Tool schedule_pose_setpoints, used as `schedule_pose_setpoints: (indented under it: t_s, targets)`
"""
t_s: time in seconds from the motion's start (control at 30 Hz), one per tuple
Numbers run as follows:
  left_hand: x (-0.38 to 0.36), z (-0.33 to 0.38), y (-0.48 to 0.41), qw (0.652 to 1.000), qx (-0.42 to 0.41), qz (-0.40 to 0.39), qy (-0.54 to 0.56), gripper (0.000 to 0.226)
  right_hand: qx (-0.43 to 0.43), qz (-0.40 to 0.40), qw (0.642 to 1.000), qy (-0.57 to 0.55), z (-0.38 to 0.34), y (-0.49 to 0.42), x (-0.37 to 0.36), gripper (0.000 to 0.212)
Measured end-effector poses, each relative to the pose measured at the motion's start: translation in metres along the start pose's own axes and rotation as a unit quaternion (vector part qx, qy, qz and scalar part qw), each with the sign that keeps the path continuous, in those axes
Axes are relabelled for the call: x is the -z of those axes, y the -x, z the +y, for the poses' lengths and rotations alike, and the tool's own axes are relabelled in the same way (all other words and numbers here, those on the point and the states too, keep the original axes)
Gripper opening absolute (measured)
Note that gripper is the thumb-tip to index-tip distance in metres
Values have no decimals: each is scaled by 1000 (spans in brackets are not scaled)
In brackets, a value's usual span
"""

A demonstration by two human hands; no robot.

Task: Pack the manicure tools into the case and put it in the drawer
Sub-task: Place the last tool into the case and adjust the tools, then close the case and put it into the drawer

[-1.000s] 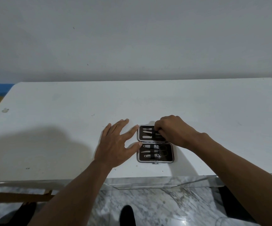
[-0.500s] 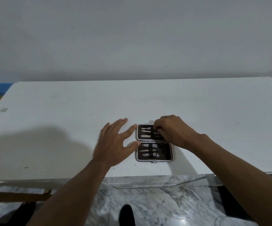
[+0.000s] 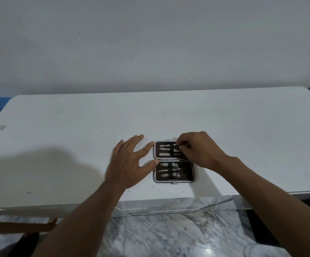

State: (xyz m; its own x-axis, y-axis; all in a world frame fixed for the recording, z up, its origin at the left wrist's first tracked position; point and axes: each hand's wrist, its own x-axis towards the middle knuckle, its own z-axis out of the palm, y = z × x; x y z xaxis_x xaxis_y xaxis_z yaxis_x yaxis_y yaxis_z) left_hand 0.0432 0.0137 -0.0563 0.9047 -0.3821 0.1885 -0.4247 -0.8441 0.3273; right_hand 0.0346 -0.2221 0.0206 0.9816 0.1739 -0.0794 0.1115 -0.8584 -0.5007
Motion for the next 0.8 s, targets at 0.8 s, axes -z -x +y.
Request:
schedule_pose_setpoints:
  t_s: [0.8]
  targets:
    - [29,23,-13,987,91,-133,-9,55,-230,36,968,-92,-6,18,-14,13]
